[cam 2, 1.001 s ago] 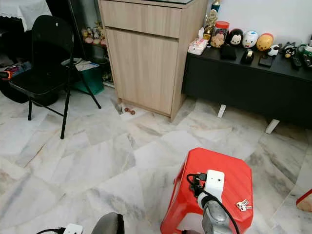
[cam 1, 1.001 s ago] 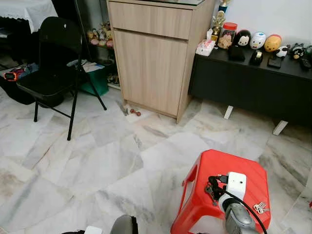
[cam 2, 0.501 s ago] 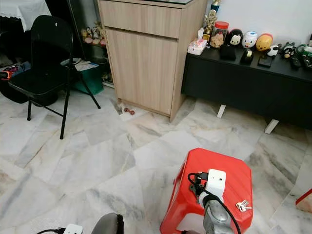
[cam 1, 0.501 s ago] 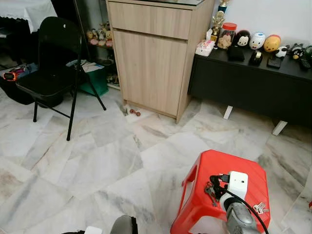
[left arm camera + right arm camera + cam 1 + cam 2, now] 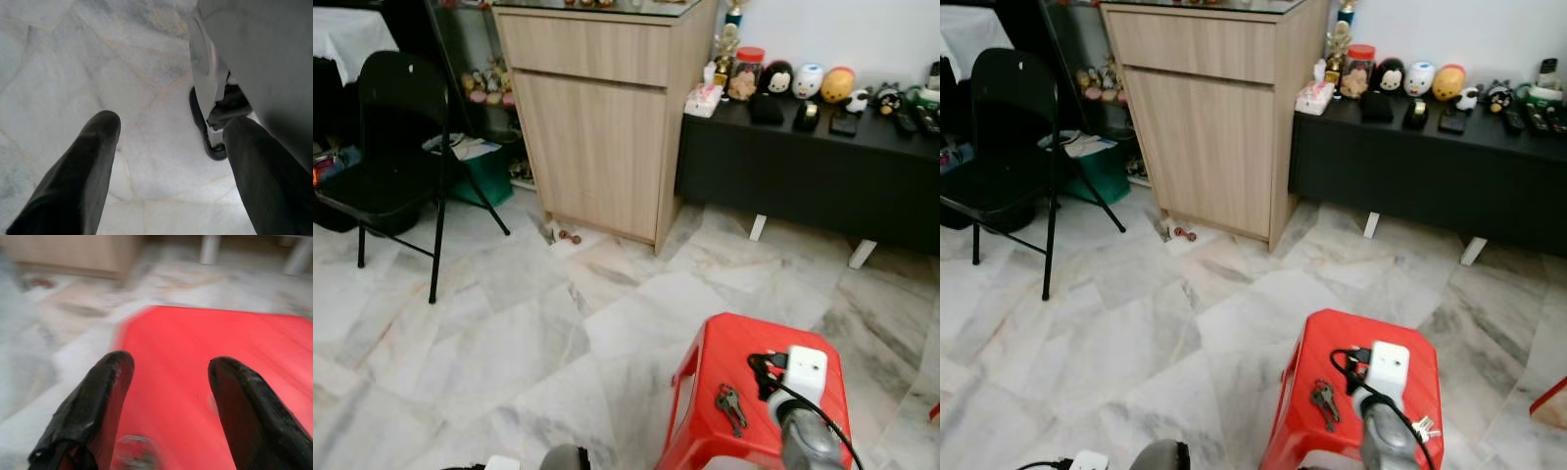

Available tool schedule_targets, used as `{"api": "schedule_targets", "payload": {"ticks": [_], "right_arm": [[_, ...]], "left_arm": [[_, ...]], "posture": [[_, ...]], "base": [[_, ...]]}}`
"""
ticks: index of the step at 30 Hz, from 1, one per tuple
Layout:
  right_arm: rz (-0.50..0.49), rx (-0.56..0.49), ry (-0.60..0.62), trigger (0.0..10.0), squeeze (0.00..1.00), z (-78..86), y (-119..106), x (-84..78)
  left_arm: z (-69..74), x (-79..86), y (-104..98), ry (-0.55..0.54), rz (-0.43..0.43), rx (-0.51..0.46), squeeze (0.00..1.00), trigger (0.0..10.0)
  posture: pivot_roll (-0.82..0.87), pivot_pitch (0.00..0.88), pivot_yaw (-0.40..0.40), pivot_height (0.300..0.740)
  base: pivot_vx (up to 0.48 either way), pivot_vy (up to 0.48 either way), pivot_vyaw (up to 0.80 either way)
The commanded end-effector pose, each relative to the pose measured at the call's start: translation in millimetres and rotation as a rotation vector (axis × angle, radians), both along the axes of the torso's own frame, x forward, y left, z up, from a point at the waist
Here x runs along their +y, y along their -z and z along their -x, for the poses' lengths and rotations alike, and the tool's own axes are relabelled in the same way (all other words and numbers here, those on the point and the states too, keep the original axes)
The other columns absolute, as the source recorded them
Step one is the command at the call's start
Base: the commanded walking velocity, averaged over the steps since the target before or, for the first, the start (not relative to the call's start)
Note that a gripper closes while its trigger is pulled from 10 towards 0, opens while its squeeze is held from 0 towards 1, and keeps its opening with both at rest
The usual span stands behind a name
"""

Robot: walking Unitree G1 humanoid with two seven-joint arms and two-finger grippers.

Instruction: Hang keys on a hook

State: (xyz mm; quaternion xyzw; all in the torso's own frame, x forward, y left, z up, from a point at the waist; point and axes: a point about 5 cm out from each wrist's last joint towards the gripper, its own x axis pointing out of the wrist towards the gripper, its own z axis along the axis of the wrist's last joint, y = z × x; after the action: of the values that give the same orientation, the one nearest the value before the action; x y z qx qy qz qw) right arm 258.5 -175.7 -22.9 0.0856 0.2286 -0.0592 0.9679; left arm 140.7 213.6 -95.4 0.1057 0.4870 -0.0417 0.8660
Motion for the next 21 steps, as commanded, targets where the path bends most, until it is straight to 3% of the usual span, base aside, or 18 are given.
{"api": "schedule_targets", "payload": {"ticks": [1, 5, 10, 16, 17, 18, 21], "right_arm": [[0.017, 0.018, 0.011, 10.0, 0.00, 5.2, 3, -9.8], [0.022, 0.046, -0.004, 10.0, 0.00, 7.5, 6, -8.6], [0.068, 0.164, -0.070, 10.0, 0.00, 14.2, 17, -8.8], [0.056, 0.262, -0.134, 10.0, 0.00, 16.4, 24, -2.6], [0.043, 0.285, -0.113, 10.0, 0.31, 16.3, 25, -2.5], [-0.007, 0.307, -0.108, 10.0, 1.00, 15.4, 26, 0.7], [0.018, 0.302, -0.170, 10.0, 1.00, 8.1, 22, 7.1]], "left_arm": [[3.8, -10.5, 3, 0.036, 0.024, 0.022, 0.00, 10.0], [4.0, -10.4, 3, 0.038, 0.024, 0.023, 0.00, 10.0], [4.6, -11.9, 4, 0.063, 0.017, 0.033, 0.00, 10.0], [4.2, -15.7, 4, 0.065, 0.020, 0.035, 0.00, 10.0], [3.8, -17.0, 5, 0.070, 0.021, 0.035, 0.00, 10.0], [3.6, -17.6, 5, 0.071, 0.022, 0.035, 0.00, 10.0], [4.3, -18.6, 5, 0.074, 0.022, 0.036, 0.00, 10.0]], "posture": [[0.06, 0.011, -0.054, 0.625], [0.06, 0.012, -0.054, 0.625], [0.06, 0.017, -0.056, 0.625], [0.06, 0.021, -0.055, 0.625], [0.06, 0.021, -0.055, 0.625], [0.06, 0.021, -0.055, 0.625], [0.06, 0.030, -0.057, 0.625]], "base": [[0.000, 0.000, 0.00], [0.000, 0.000, 0.00], [0.000, 0.000, 0.00], [0.000, 0.000, 0.00], [0.000, 0.000, 0.00], [0.000, 0.000, 0.00], [0.000, 0.000, 0.00]]}}
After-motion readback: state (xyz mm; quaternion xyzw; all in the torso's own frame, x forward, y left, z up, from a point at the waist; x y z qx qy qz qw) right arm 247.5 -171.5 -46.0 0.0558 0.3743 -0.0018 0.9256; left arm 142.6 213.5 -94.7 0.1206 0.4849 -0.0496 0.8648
